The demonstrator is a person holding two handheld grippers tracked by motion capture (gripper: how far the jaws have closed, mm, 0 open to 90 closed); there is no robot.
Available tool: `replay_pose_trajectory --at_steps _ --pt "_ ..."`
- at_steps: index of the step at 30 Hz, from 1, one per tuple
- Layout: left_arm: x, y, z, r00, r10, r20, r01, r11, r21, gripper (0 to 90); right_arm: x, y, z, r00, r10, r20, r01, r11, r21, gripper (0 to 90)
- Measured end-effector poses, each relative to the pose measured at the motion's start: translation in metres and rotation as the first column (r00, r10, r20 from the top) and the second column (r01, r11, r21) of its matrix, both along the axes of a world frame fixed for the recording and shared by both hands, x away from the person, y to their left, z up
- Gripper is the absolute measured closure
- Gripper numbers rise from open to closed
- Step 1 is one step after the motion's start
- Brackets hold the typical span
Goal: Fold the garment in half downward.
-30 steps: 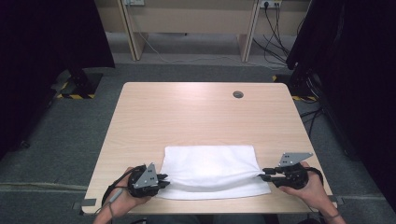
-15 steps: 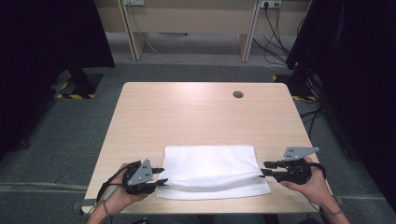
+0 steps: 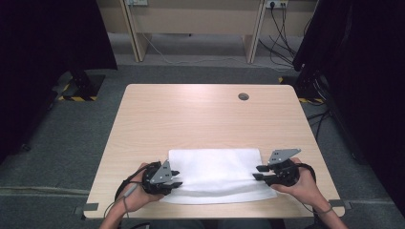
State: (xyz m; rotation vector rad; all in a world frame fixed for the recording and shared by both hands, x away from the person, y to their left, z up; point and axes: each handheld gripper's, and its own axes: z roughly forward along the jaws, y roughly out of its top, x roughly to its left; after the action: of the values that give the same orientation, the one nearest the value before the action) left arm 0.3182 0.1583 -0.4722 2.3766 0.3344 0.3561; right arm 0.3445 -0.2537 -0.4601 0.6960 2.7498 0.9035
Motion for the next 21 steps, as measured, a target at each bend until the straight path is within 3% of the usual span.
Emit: replay_pose_trajectory --at_steps 4,11,21 --pt "0.006 0.000 0.001 0.9999 0.011 0.009 -0.011 0.9998 0.018 60.4 0.001 -0.001 -0.001 1.0000 -0.003 -0.001 0.003 1.000 0.011 62.9" --pt "0.023 0.000 0.002 0.9994 0.030 0.015 -0.030 0.9992 0.027 60.4 0.018 0.004 -0.002 0.9992 -0.040 0.009 0.040 0.999 0.023 62.9" --pt "0.068 0.007 0.004 0.9942 0.106 0.019 -0.106 0.9933 0.045 60.2 0.051 0.017 -0.002 0.9942 -0.105 0.023 0.105 0.994 0.024 61.5"
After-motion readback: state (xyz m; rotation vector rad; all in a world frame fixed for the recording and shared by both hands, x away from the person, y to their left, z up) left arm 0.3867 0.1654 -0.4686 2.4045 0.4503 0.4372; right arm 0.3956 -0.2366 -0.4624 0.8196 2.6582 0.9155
